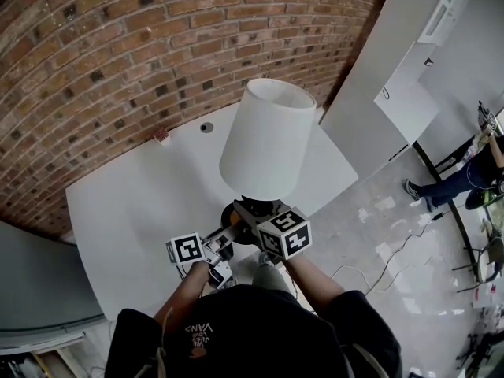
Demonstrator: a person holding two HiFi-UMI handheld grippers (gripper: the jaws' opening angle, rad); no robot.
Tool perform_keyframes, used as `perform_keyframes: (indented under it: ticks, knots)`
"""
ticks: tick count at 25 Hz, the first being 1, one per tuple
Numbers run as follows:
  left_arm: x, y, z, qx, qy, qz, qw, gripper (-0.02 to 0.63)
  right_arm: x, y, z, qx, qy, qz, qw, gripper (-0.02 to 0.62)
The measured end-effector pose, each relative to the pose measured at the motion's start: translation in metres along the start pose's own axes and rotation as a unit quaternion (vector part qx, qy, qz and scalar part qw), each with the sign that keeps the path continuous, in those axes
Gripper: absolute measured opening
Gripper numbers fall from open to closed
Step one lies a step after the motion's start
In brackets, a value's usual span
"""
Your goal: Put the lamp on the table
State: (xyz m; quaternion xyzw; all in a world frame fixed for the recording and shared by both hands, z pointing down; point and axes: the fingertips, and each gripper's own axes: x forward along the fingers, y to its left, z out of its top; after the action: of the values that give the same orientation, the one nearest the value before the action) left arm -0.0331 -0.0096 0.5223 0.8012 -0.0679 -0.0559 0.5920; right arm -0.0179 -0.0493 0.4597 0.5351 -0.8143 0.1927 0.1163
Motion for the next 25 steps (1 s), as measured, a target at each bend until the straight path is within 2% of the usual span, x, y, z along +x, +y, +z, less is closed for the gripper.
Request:
perform_keyframes:
  ticks: [11,18,25]
  knots:
    - [0.034,0.019,0.063,0.001,-0.075,0.019,0.9970,0.227,0.056,-0.038,0.032,-0.038,0.024,0.072,0.996,0.103]
    - [0.061,0.031,0.107,0.007,-0.134,0.037,0.9902,0.230,0.091,-0.067,0.056,-0.067,0.035,0.130,0.989,0.103]
    - [0.085,0.044,0.138,0.016,-0.178,0.046,0.9829,0.238,0.118,-0.094,0.069,-0.085,0.046,0.170,0.981,0.101]
